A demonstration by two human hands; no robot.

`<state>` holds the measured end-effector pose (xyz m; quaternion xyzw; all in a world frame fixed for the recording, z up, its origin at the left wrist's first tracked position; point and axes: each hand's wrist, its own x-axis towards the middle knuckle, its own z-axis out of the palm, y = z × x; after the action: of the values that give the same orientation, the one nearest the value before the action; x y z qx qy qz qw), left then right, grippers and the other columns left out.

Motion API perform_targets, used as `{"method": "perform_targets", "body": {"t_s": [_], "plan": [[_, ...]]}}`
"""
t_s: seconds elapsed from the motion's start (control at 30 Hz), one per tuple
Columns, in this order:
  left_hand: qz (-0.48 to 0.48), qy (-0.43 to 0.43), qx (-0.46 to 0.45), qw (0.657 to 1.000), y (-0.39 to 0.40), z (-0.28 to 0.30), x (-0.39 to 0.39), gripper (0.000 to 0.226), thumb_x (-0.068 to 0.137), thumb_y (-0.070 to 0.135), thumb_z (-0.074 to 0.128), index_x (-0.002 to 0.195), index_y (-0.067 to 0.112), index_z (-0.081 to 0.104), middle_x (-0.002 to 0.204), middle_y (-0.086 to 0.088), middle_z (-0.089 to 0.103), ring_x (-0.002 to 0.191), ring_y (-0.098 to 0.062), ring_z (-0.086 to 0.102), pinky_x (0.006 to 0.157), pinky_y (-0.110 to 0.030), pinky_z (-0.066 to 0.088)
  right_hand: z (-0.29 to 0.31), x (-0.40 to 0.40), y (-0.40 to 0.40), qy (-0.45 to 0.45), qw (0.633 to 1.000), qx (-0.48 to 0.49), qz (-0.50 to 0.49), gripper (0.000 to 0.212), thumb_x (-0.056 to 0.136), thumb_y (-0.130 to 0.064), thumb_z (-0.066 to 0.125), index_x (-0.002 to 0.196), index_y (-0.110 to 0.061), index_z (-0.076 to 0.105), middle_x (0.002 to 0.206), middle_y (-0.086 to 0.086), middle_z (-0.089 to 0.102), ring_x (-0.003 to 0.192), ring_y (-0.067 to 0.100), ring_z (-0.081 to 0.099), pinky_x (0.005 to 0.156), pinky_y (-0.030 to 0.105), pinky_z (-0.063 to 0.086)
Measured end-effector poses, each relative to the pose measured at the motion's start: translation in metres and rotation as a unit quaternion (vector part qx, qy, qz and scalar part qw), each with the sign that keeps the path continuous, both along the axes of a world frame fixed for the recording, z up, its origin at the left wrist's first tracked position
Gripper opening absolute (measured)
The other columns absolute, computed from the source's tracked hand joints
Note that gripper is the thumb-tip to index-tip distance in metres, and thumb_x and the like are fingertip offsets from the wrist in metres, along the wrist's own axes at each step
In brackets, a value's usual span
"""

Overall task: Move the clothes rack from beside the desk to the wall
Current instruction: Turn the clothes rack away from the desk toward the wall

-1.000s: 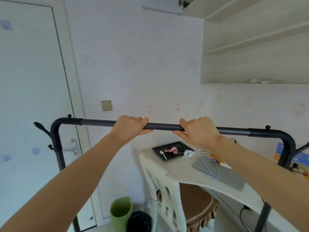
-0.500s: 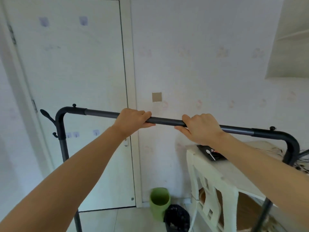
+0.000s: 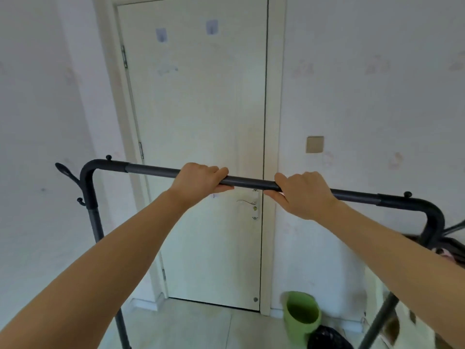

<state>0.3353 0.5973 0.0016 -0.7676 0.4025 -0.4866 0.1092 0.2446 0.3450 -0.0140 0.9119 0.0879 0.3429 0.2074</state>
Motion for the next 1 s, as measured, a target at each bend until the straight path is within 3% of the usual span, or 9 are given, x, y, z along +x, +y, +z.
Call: {"method": "perform_targets", "body": {"t_s": [0.23,0.4,0.57,0.73,1.0], "plan": [[0.095,0.009,0.017,0.995,0.071,-0.009,0.035,0.04,0.088,0.048,0.057,0.076,0.01,0.057,0.049,-0.003,0.049,0.033,-0.02,0.042,0.036,-0.023,0.032,-0.007,0.079,0.057,-0.002,0.996,0.021,0.082,0.052,0.087,-0.063,0.016,0.076,-0.017,0.037,0.039,-0.006,0.029,0.03,0.013,0.026,0.041,0.022,0.017],[0.156,0.012,0.014,0.988,0.114,-0.015,0.062,0.041,0.088,0.047,0.058,0.073,0.01,0.054,0.047,-0.003,0.047,0.032,-0.02,0.039,0.037,-0.022,0.029,-0.014,0.148,0.094,-0.011,0.985,0.017,0.171,0.049,0.088,-0.063,0.02,0.076,-0.018,0.035,0.042,-0.002,0.045,0.032,0.017,0.033,0.041,0.023,0.019],[0.238,0.02,0.013,0.971,0.153,-0.017,0.086,0.041,0.087,0.047,0.06,0.071,0.011,0.052,0.046,-0.002,0.046,0.032,-0.019,0.034,0.037,-0.021,0.026,-0.011,0.21,0.137,0.002,0.968,0.039,0.246,0.054,0.087,-0.062,0.014,0.071,-0.016,0.038,0.038,-0.004,0.035,0.029,0.013,0.018,0.042,0.02,0.012],[0.334,0.02,0.018,0.942,0.193,-0.015,0.097,0.04,0.085,0.047,0.063,0.071,0.011,0.053,0.046,-0.002,0.049,0.03,-0.022,0.039,0.036,-0.021,0.025,-0.01,0.273,0.185,0.004,0.94,0.027,0.341,0.047,0.087,-0.064,0.023,0.074,-0.02,0.032,0.04,-0.004,0.041,0.03,0.019,0.031,0.041,0.023,0.022],[0.424,0.03,0.004,0.905,0.251,-0.019,0.077,0.037,0.088,0.043,0.061,0.074,0.009,0.055,0.047,-0.004,0.049,0.031,-0.024,0.04,0.035,-0.023,0.03,-0.014,0.317,0.272,0.013,0.884,0.036,0.466,0.052,0.086,-0.065,0.021,0.076,-0.018,0.042,0.043,-0.005,0.044,0.032,0.018,0.037,0.04,0.023,0.026]]}}
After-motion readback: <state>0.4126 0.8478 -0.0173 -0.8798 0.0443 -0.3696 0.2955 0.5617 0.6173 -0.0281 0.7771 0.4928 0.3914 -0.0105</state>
